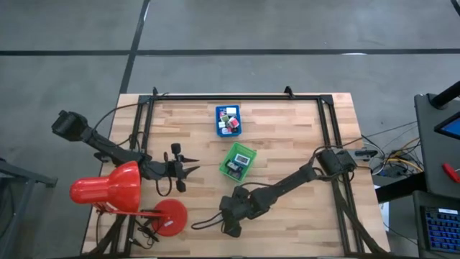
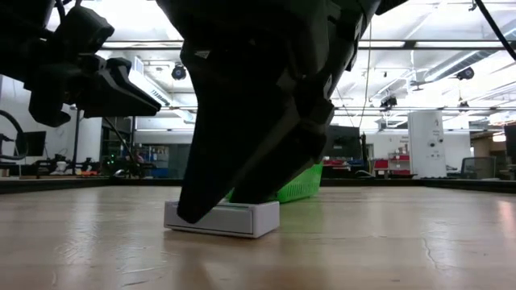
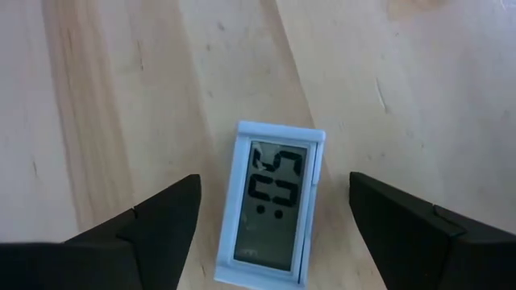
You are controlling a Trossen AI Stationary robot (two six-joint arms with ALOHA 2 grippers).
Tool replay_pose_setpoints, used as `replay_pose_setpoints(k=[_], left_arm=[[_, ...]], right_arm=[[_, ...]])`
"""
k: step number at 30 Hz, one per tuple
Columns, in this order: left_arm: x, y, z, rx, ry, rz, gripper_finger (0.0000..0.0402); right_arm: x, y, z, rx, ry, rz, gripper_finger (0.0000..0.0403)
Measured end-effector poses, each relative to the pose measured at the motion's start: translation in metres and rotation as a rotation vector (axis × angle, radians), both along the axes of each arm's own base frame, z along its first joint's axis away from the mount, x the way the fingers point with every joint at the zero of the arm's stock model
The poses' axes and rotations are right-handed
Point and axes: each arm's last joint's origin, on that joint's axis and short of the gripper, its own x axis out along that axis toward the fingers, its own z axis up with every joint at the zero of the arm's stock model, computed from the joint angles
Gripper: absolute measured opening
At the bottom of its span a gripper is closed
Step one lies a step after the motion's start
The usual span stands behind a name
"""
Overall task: Pick & Place Office items
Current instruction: Put the white digital clock into the green bin
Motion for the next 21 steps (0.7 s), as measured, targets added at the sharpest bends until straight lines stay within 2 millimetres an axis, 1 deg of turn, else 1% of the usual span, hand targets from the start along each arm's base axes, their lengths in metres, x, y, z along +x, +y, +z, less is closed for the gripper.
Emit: replay_pose_setpoints(k=[6,16,21], left_arm=[[0.000,0.000,0.000,0.000,0.000,0.000,0.0112],[-0.001,0.000,-0.002,-0.001,0.006,0.001,0.0113],[-0.002,0.001,-0.003,-0.003,0.008,0.002,0.0113]], right_arm=[[-0.002,0.003,-0.002,-0.015,0.006,0.002,0.0273],[-0.003,0.003,-0.014,-0.020,0.046,0.003,0.0188],[-0.003,0.004,-0.014,-0.001,0.050,0.012,0.0142]])
